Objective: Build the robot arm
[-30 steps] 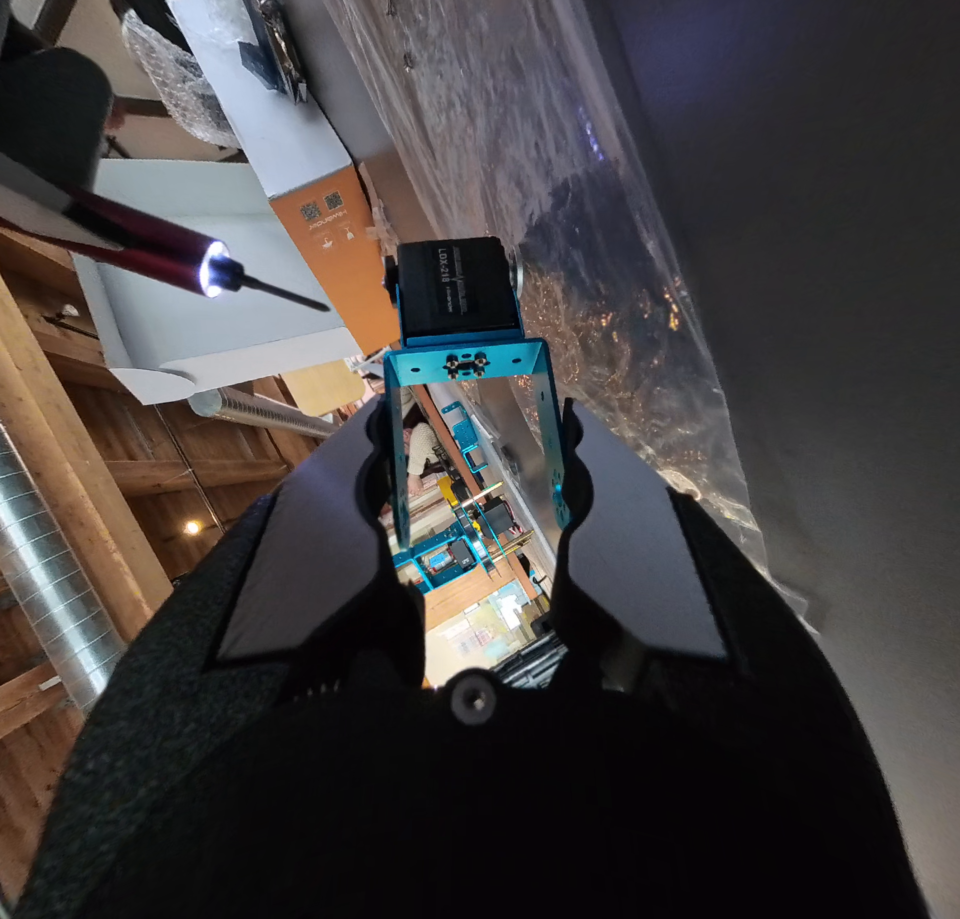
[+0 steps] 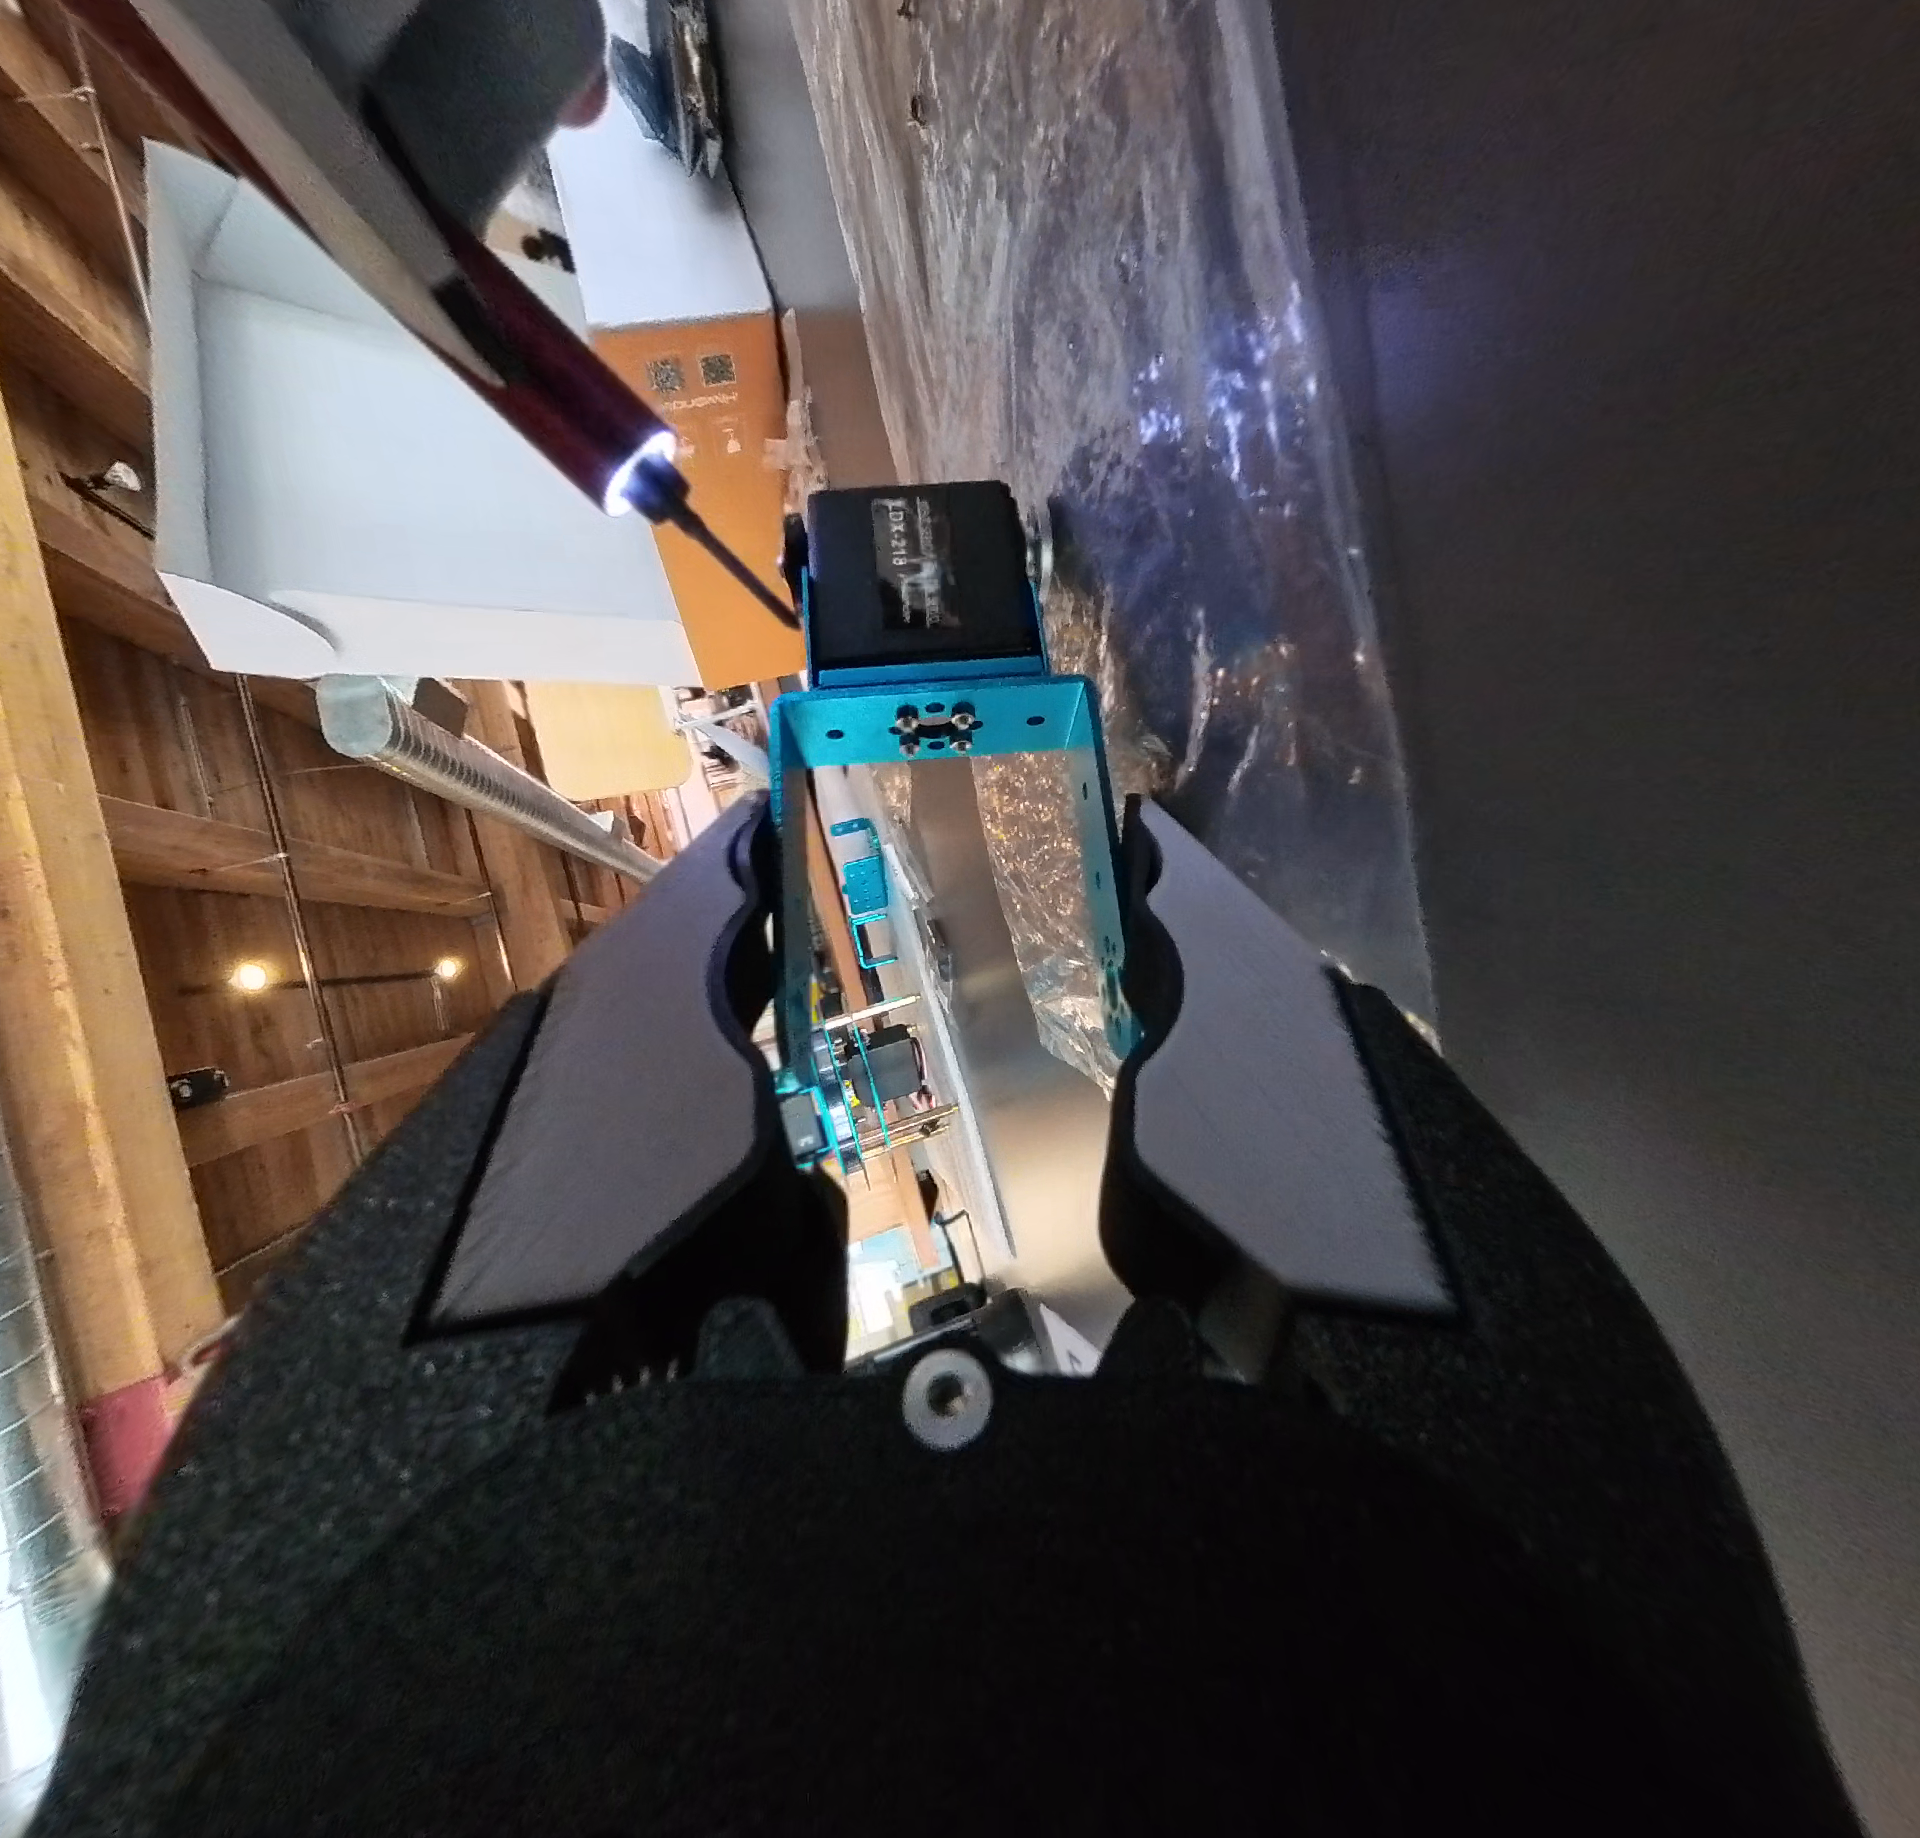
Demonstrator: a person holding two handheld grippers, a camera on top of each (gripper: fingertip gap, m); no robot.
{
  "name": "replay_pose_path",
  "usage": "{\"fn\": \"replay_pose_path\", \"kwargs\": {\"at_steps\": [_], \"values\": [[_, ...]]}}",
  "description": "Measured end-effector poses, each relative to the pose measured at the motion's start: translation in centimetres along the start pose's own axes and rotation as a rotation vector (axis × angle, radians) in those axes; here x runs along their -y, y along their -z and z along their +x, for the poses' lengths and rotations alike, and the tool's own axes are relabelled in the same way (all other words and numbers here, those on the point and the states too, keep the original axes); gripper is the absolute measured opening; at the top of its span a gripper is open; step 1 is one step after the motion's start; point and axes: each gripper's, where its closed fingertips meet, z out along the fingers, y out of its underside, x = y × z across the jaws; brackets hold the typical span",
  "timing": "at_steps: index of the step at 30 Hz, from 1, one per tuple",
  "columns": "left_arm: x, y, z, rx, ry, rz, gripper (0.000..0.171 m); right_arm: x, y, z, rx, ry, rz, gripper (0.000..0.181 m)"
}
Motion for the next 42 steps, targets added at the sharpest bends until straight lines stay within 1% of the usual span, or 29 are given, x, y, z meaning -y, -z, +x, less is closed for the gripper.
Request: {"fn": "replay_pose_path", "kwargs": {"at_steps": [1,5,8,12,14,15,16,18,20,21,22,23,24,25,26,29,30,32,37,40,42], "values": [[0.0,0.1,0.0,0.0,-0.003,-0.007,0.065,-0.1,-0.2,-0.4,0.014,-0.006,-0.011,0.022],[-0.8,0.5,0.3,-0.062,0.016,-0.045,0.066,-0.2,-0.3,-1.0,-0.017,0.061,-0.021,0.022],[-1.3,1.2,0.4,-0.098,0.001,-0.046,0.067,-0.1,-0.2,-1.1,-0.033,0.083,-0.039,0.022],[-2.0,2.8,1.3,-0.214,0.081,-0.052,0.067,-0.2,-0.5,-1.6,-0.034,0.102,-0.049,0.022],[-2.0,4.0,1.8,-0.305,0.216,-0.026,0.068,-0.2,-0.9,-2.0,-0.029,0.117,-0.059,0.023],[-1.9,4.7,1.8,-0.343,0.316,-0.001,0.068,-0.1,-1.0,-2.0,-0.039,0.132,-0.064,0.023],[-1.7,5.3,1.7,-0.389,0.445,0.031,0.067,-0.1,-1.1,-2.1,-0.043,0.142,-0.071,0.022],[-0.9,5.8,0.9,-0.478,0.778,0.107,0.068,-0.1,-1.1,-2.4,-0.039,0.147,-0.092,0.022],[0.3,5.5,-1.3,-0.509,1.088,0.222,0.07,-0.1,-1.0,-2.4,-0.047,0.159,-0.103,0.022],[0.8,5.1,-2.3,-0.522,1.189,0.278,0.071,-0.1,-1.1,-2.5,-0.046,0.162,-0.106,0.022],[1.4,4.7,-2.6,-0.562,1.247,0.316,0.074,0.0,-1.1,-2.5,-0.044,0.16,-0.109,0.022],[1.3,3.9,-2.7,-0.557,1.263,0.317,0.075,0.0,-1.2,-2.6,-0.036,0.155,-0.113,0.023],[0.9,2.9,-2.9,-0.515,1.248,0.306,0.075,0.1,-1.1,-2.8,-0.022,0.154,-0.12,0.023],[0.9,2.3,-3.1,-0.501,1.229,0.312,0.073,0.2,-1.0,-2.8,-0.016,0.156,-0.123,0.022],[1.0,1.7,-3.3,-0.512,1.232,0.317,0.072,0.4,-0.7,-2.8,-0.019,0.159,-0.121,0.023],[2.9,1.5,-3.5,-0.698,1.287,0.391,0.068,0.8,-0.1,-2.7,0.006,0.152,-0.125,0.022],[2.8,1.1,-3.6,-0.717,1.306,0.373,0.058,0.8,0.1,-2.5,0.001,0.157,-0.131,0.023],[3.0,0.9,-3.0,-0.824,1.323,0.345,0.055,1.0,0.3,-1.7,-0.038,0.181,-0.134,0.022],[3.2,-0.3,-1.7,-0.932,1.295,0.287,0.051,0.8,-0.1,-0.6,-0.03,0.162,-0.135,0.022],[3.7,-0.9,-1.1,-0.982,1.295,0.277,0.047,0.7,-0.5,-0.8,-0.002,0.175,-0.144,0.022],[4.1,-1.1,-0.9,-1.001,1.299,0.278,0.041,0.7,-0.7,-1.1,0.018,0.185,-0.155,0.022]]}}
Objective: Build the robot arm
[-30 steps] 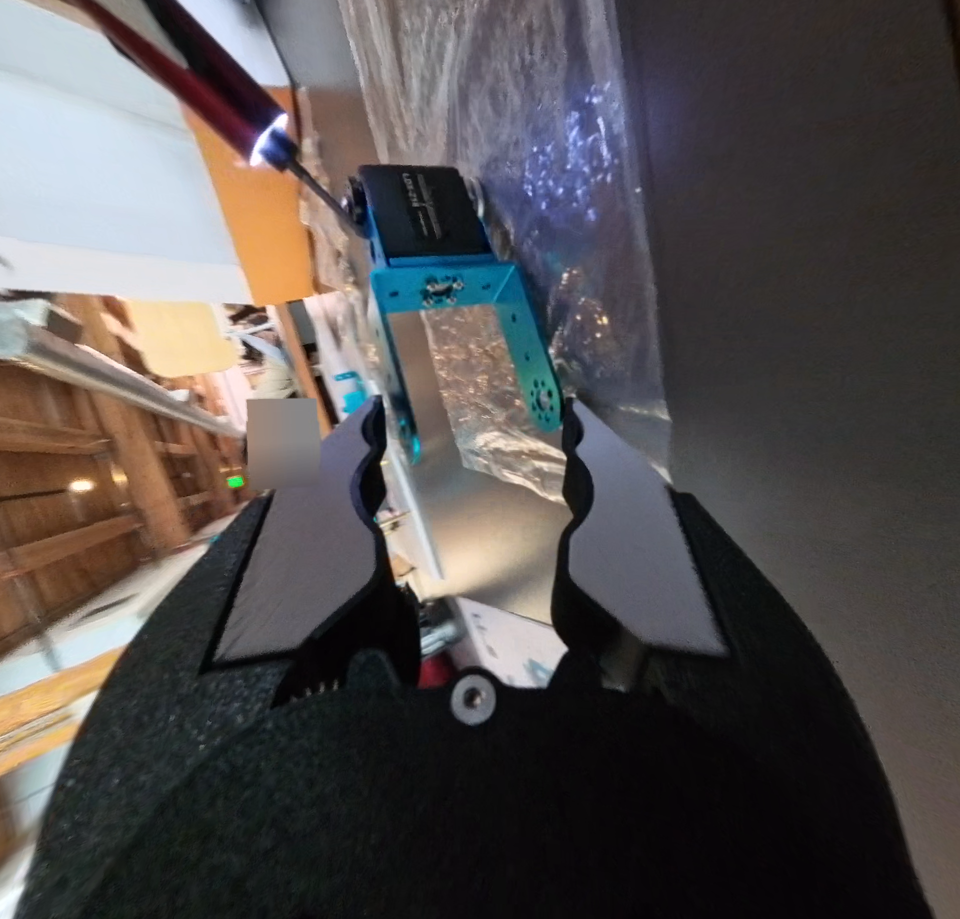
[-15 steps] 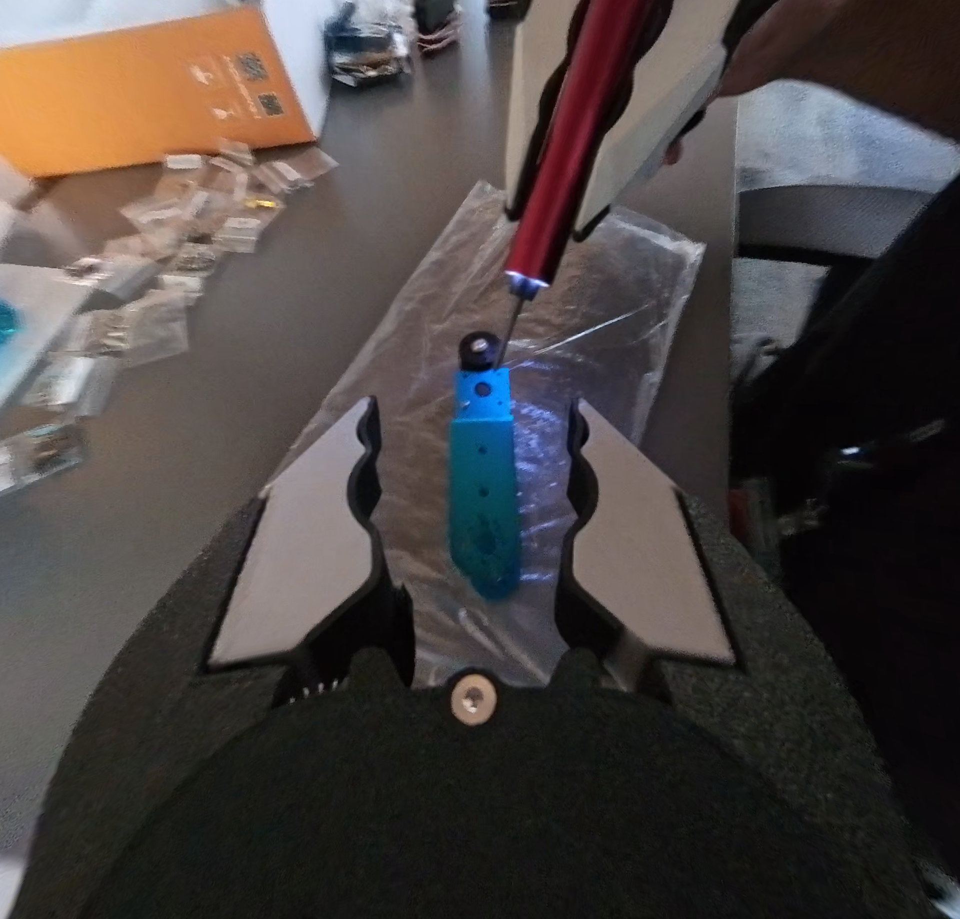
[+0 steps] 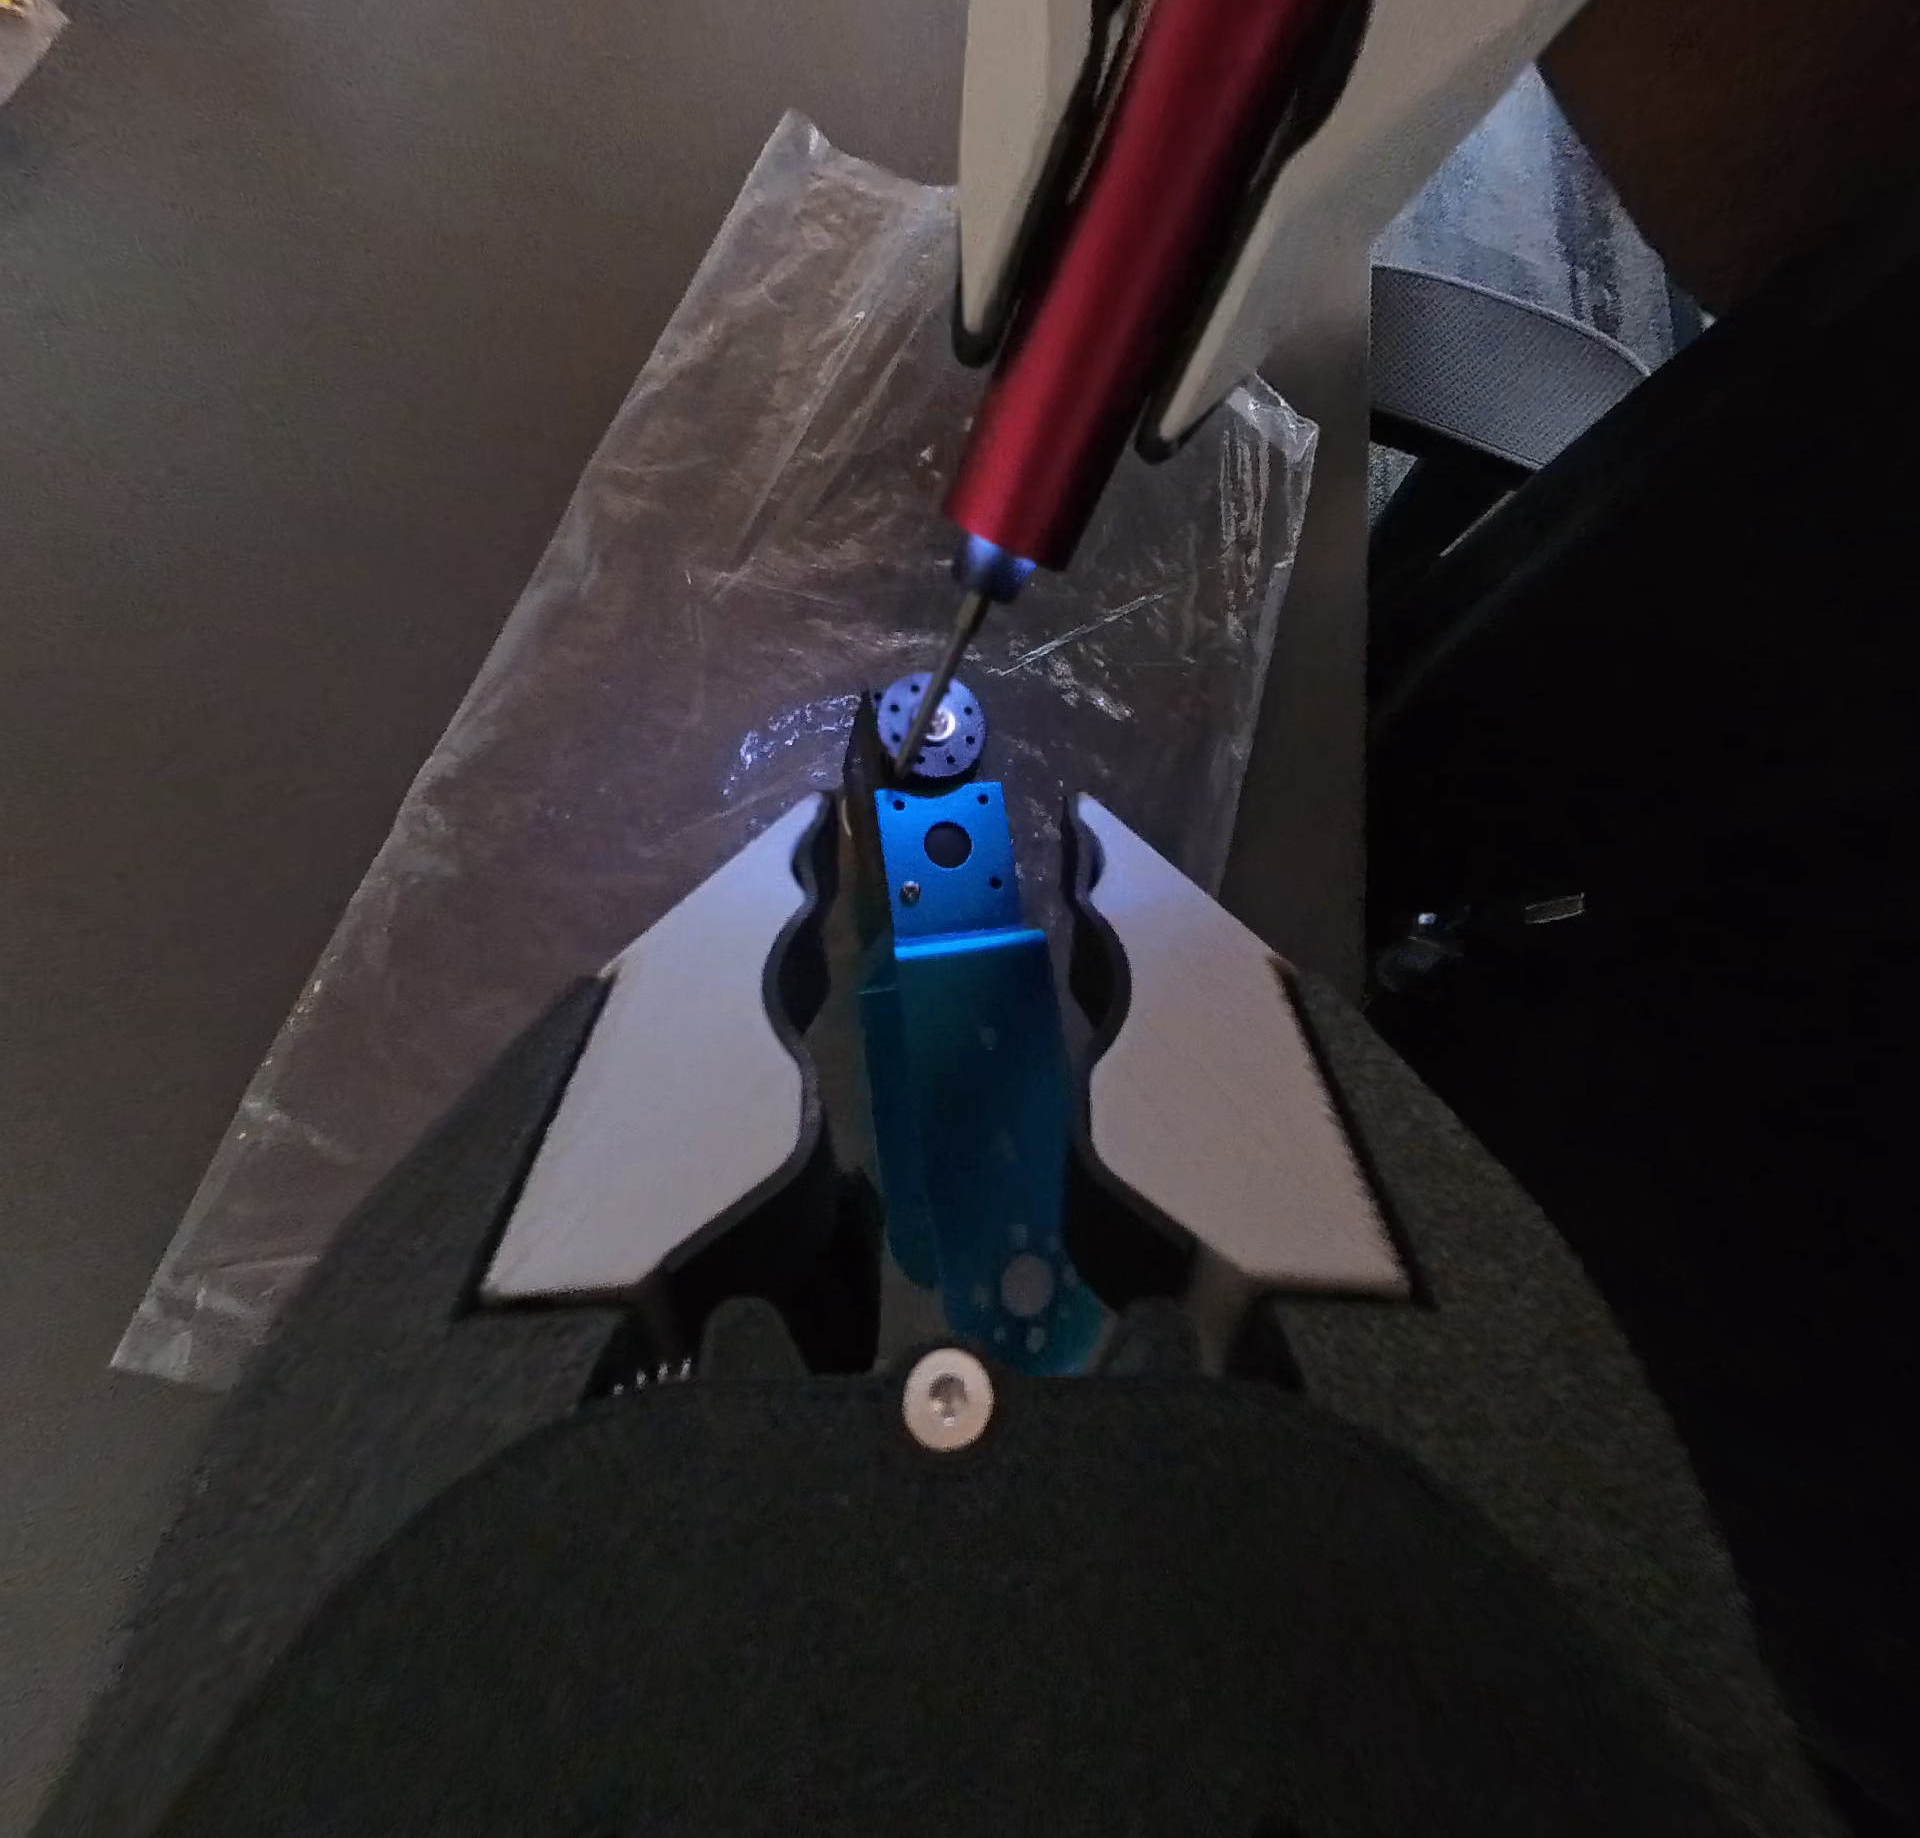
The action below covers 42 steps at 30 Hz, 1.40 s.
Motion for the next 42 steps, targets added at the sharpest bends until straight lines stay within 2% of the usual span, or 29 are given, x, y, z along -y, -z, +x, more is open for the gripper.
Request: {"fn": "replay_pose_path", "kwargs": {"at_steps": [5,7,25,33,42], "values": [[-0.1,-0.6,-0.2,-0.001,0.013,0.003,0.027,0.0,-0.1,-0.1,0.015,0.012,-0.022,0.021],[0.0,-0.6,-0.3,-0.002,0.024,0.012,0.026,-0.1,-0.2,0.1,0.015,0.01,-0.023,0.021],[-0.1,-0.5,-0.4,0.047,0.011,0.048,0.024,-0.2,-0.4,0.0,-0.009,-0.006,-0.041,0.023],[-0.2,-0.6,-0.2,0.104,-0.018,0.057,0.024,0.3,0.9,-2.0,0.034,0.039,-0.028,0.023],[-0.1,-0.6,-0.1,0.13,-0.021,0.075,0.027,-0.2,1.3,-1.6,-0.037,0.017,-0.04,0.022]]}}
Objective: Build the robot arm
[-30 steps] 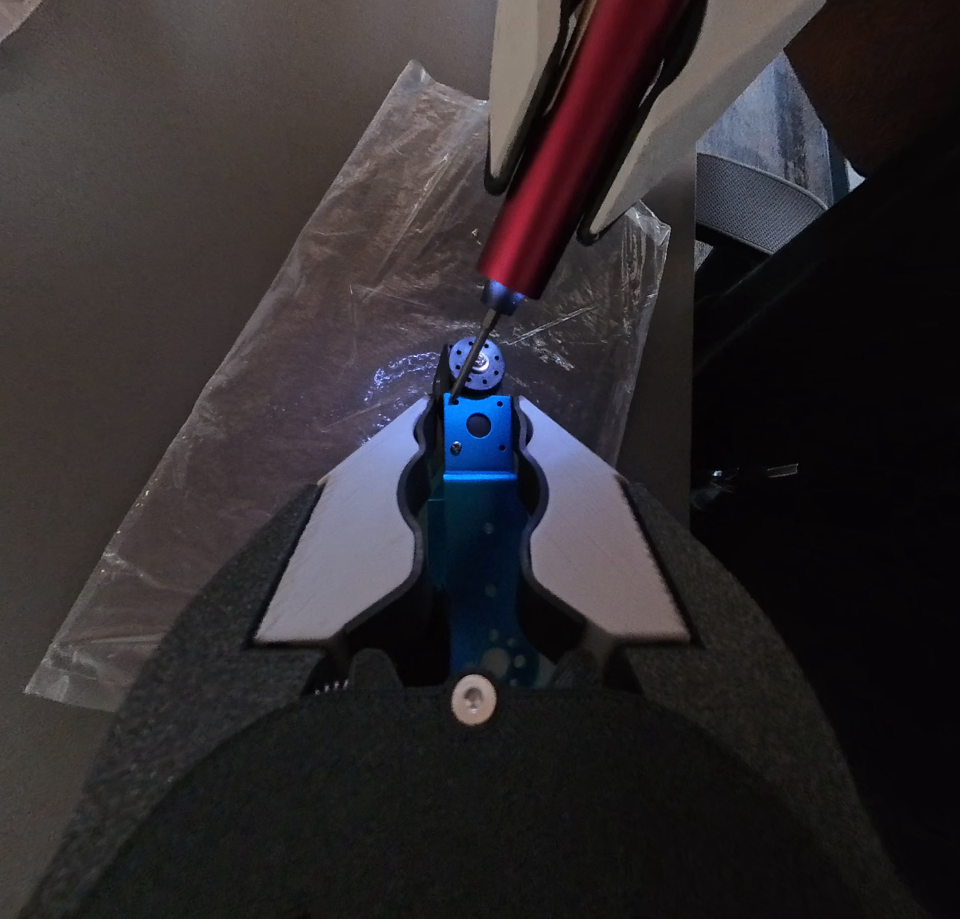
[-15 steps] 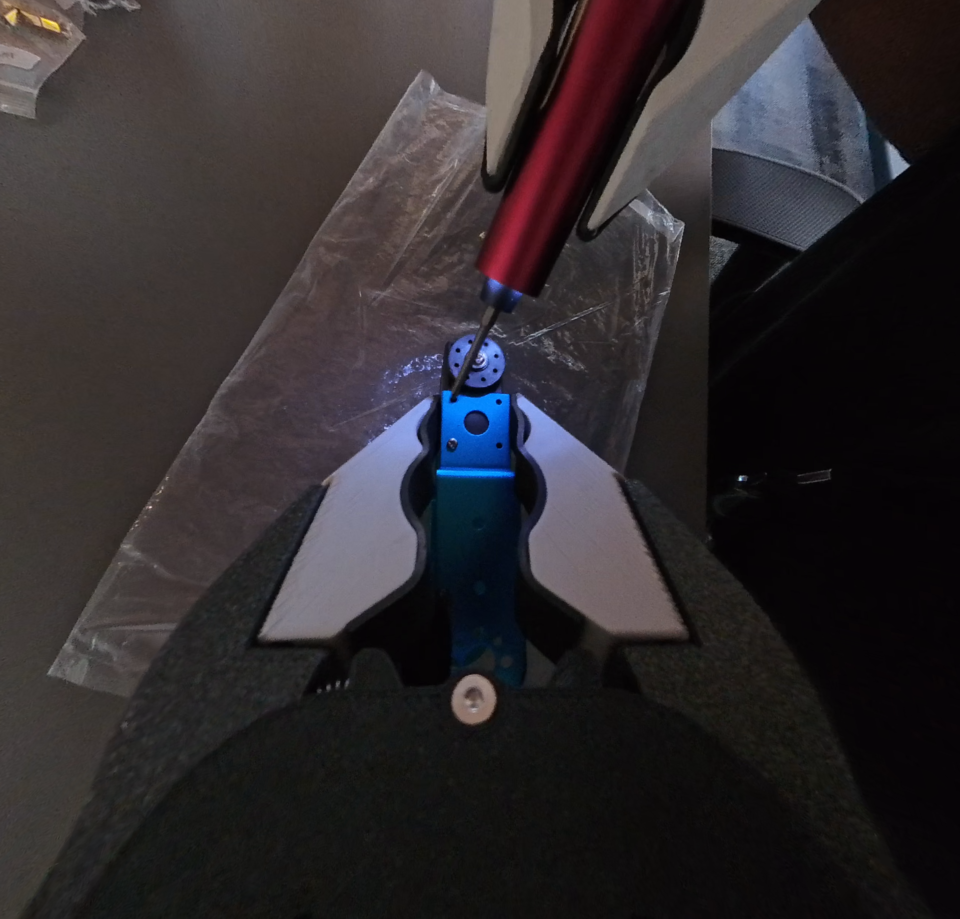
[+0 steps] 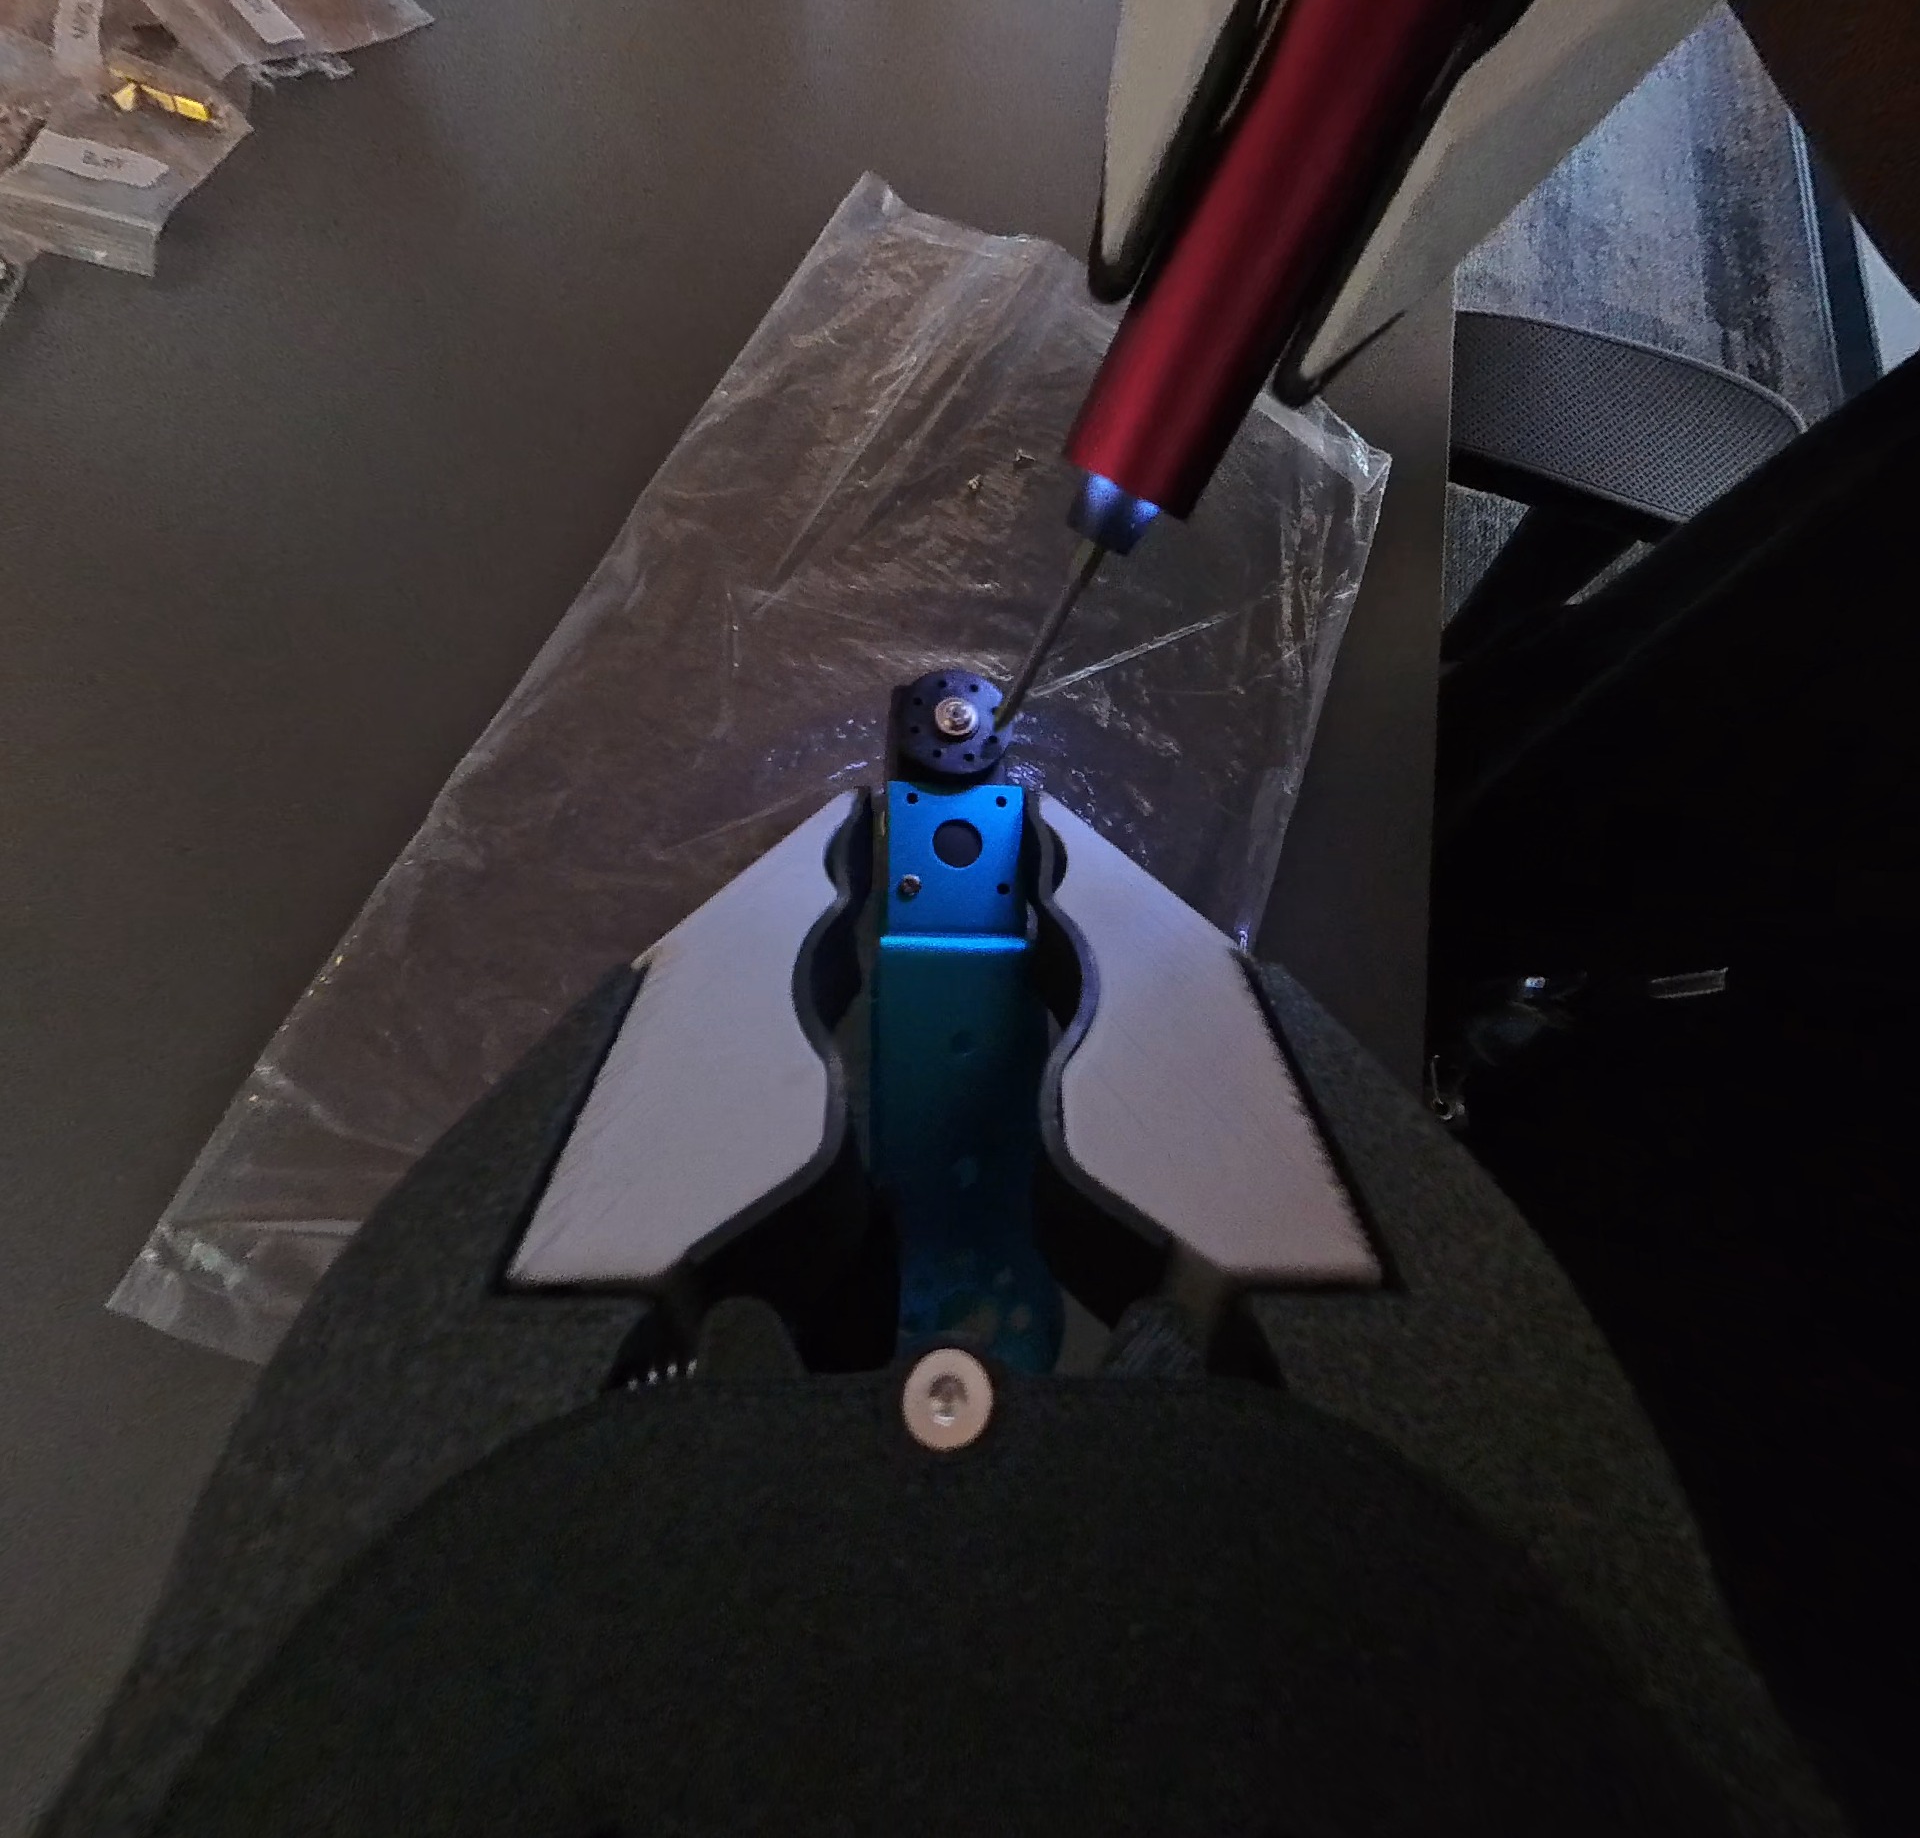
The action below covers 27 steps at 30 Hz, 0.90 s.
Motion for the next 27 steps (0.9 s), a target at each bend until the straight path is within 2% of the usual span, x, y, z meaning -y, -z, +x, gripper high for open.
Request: {"fn": "replay_pose_path", "kwargs": {"at_steps": [7,15,18,20,23,27], "values": [[-0.2,1.0,-0.1,0.009,0.03,0.026,0.036,0.7,-0.3,-0.5,0.029,0.005,0.014,0.022],[0.6,3.3,0.5,0.05,0.021,0.119,0.039,0.9,-1.5,-1.1,0.069,-0.005,0.005,0.023],[1.7,4.5,1.5,0.089,-0.098,0.209,0.038,1.4,-1.5,-1.1,0.077,-0.026,0.034,0.022],[2.7,4.9,1.9,0.168,-0.208,0.266,0.038,2.0,-1.6,-1.2,0.099,-0.066,0.08,0.022],[4.0,4.6,2.3,0.274,-0.333,0.283,0.037,2.5,-1.8,-1.8,0.118,-0.081,0.11,0.022],[5.1,4.1,2.9,0.37,-0.463,0.289,0.019,3.3,-1.2,-2.3,0.07,-0.034,0.143,0.022]]}}
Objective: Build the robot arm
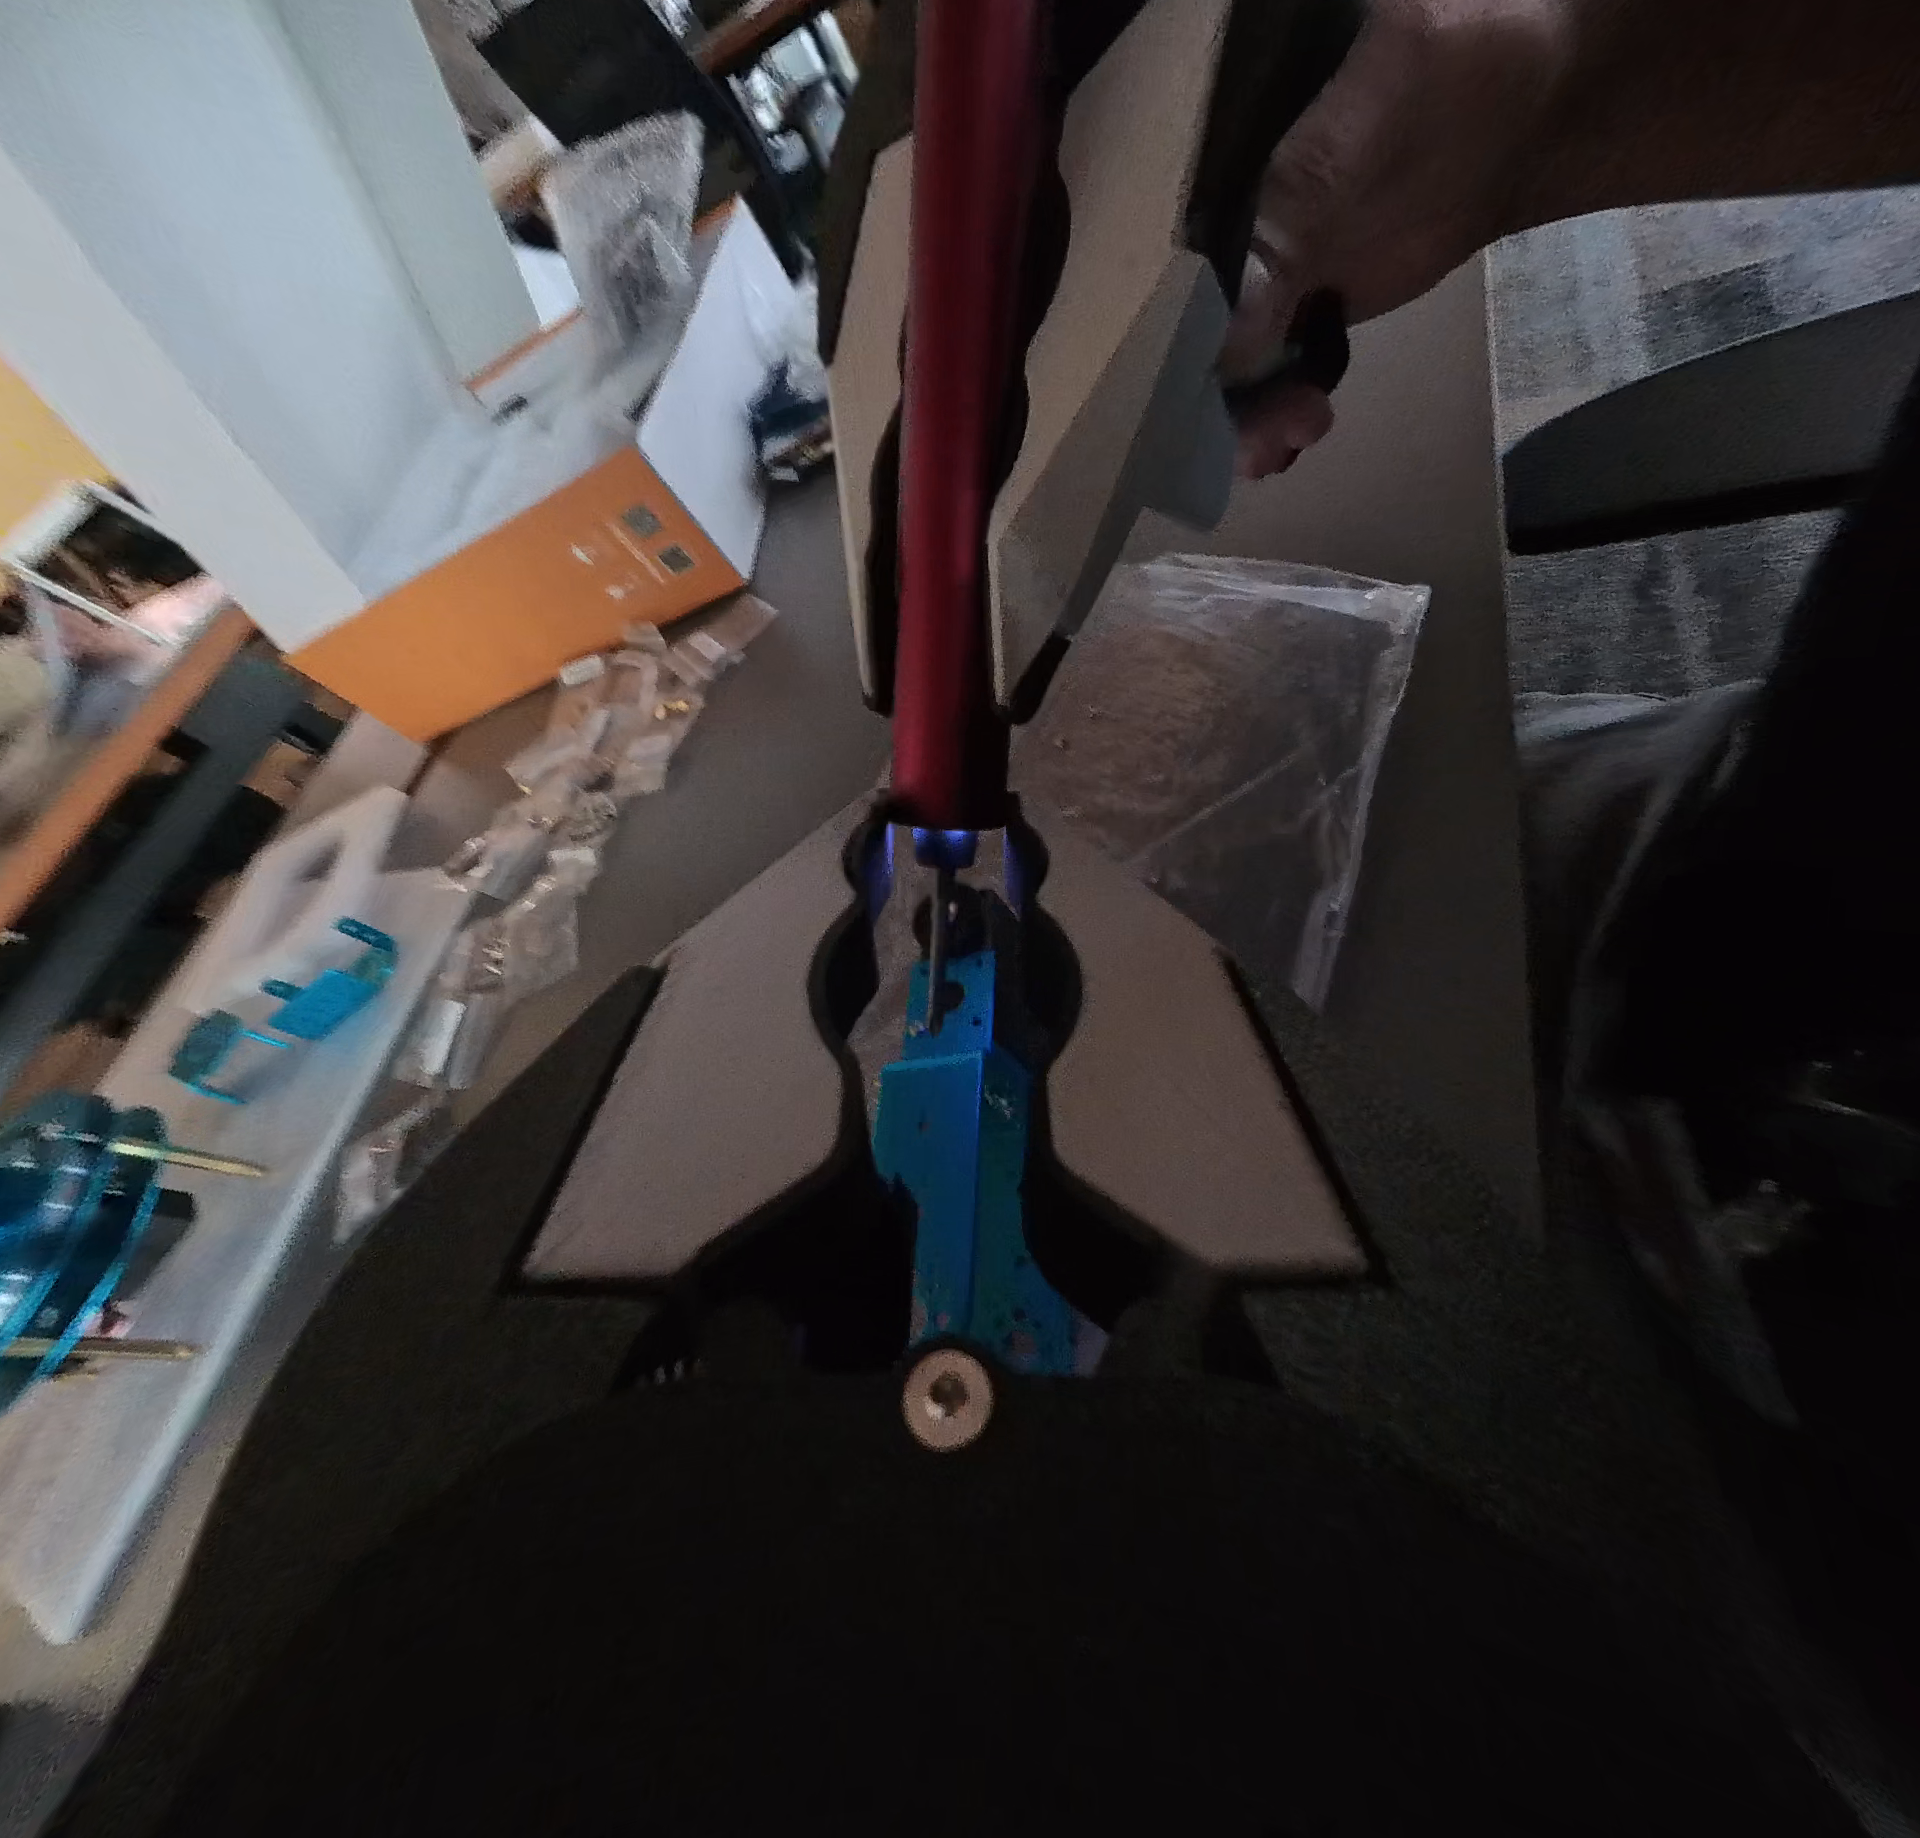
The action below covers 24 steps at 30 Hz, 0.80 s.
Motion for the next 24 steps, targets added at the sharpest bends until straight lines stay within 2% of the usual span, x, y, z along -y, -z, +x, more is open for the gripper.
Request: {"fn": "replay_pose_path", "kwargs": {"at_steps": [2,6,8,22,24], "values": [[0.5,-0.2,0.2,0.019,-0.038,0.006,0.018,0.5,0.8,-0.1,-0.03,0.023,0.032,0.023],[1.4,-0.2,2.0,-0.119,0.028,0.04,0.019,0.8,2.2,-1.8,-0.019,0.059,0.077,0.022],[1.9,-0.3,2.5,-0.153,0.011,0.039,0.019,0.6,2.8,-2.1,-0.015,0.046,0.08,0.022],[5.2,-1.3,4.8,-0.167,-0.163,0.036,0.019,-1.0,5.8,-4.2,-0.136,0.177,0.041,0.023],[5.6,-1.3,4.9,-0.149,-0.193,0.032,0.019,-0.8,6.1,-4.4,-0.198,0.217,0.047,0.023]]}}
